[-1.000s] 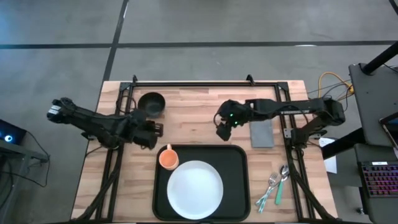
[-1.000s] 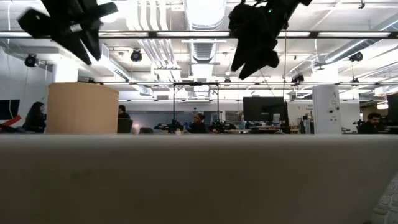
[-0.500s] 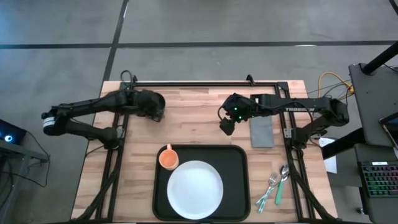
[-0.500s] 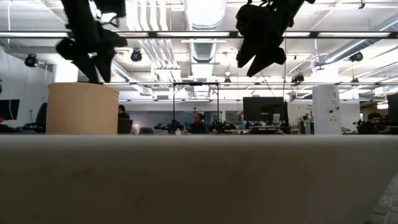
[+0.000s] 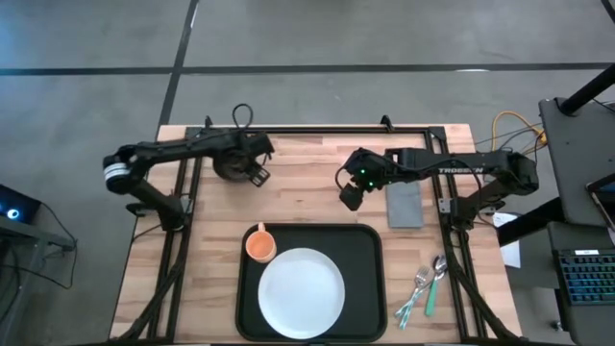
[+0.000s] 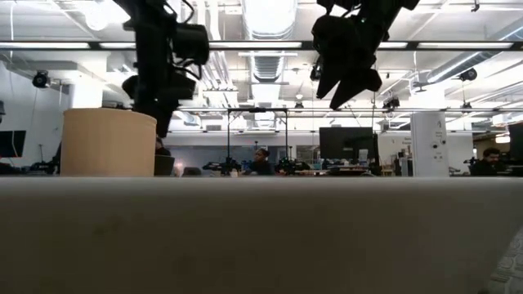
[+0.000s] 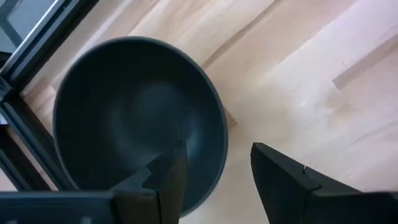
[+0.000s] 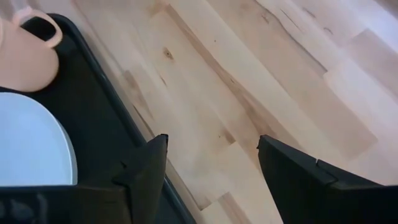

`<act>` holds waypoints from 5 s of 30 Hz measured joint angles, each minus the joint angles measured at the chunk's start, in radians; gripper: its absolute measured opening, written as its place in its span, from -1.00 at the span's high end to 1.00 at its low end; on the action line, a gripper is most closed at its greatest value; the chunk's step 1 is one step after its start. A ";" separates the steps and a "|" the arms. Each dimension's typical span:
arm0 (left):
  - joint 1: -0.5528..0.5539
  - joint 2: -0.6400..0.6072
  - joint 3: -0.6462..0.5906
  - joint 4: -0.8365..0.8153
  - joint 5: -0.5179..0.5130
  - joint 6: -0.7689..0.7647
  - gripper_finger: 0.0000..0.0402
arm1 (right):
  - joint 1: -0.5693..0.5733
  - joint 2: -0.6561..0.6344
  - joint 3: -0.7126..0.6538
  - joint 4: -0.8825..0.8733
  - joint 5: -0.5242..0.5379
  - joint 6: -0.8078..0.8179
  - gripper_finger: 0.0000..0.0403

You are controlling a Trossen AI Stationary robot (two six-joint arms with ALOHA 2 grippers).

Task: Set up tray
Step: Put the black bowl on the white plate, then put the gray napkin on the black tray at the right of the white plate

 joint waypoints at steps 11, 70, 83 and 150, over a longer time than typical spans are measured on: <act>0.021 0.110 0.048 -0.015 0.003 -0.011 0.21 | 0.003 0.000 -0.049 0.000 -0.003 0.046 -0.17; -0.548 0.032 0.390 -0.048 -0.057 0.190 1.00 | -0.010 -0.005 -0.079 0.008 0.030 -0.004 -0.07; -0.900 0.344 0.759 -0.151 -0.106 0.164 1.00 | -0.074 -0.005 -0.079 0.003 -0.004 -0.091 0.03; -1.100 0.784 0.927 -0.080 0.126 -0.222 0.39 | 0.488 -0.040 -0.093 -0.286 0.053 0.474 0.09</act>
